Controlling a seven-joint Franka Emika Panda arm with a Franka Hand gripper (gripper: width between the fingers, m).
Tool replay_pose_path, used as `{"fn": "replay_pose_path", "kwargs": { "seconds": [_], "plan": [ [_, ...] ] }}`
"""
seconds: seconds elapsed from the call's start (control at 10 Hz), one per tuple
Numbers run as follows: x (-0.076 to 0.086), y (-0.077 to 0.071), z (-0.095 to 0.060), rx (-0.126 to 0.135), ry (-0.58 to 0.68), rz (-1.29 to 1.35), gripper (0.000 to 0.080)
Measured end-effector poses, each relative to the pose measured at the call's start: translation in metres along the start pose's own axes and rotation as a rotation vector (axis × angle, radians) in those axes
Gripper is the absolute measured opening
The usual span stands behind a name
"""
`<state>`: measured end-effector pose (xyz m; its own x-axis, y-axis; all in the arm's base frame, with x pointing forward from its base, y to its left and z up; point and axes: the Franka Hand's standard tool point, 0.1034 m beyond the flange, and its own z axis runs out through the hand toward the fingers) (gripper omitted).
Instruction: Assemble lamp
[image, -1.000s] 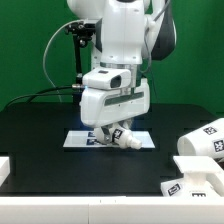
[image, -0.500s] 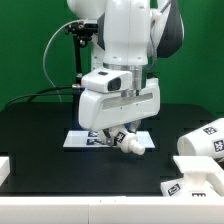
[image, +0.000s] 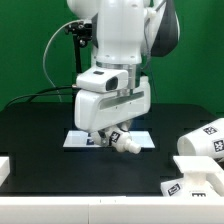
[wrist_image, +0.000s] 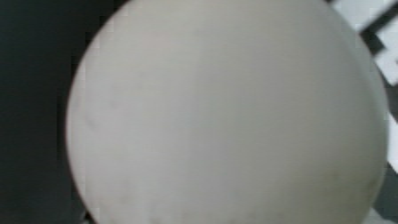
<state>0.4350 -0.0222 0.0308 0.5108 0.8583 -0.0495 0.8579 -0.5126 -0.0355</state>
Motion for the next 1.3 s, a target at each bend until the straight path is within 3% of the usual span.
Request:
{"fn": "replay_pose_path", "kwargs": {
  "seconds": [0.2, 0.6, 0.7, 0.8, 0.9, 1.0, 1.3],
  "plan": [
    [0.009, 0.005, -0.003, 0.012, -0.019, -0.269, 0.0426],
    [0.001, 0.008, -0.001, 0.009, -0.031, -0.540, 0.0426],
    [-0.008, 0.009, 0.003, 0.026, -0.032, -0.731, 0.0426],
    [-0.012, 0.009, 0.004, 0.078, -0.042, -0.872, 0.0426],
    [-0.012, 0.009, 0.002, 0.110, -0.048, -1.021, 0.0426],
    [-0.012, 0.009, 0.002, 0.126, -0.049, -1.122, 0.0426],
    [-0.021, 0.012, 0.003, 0.132, -0.066, -1.274, 0.0426]
  ]
}}
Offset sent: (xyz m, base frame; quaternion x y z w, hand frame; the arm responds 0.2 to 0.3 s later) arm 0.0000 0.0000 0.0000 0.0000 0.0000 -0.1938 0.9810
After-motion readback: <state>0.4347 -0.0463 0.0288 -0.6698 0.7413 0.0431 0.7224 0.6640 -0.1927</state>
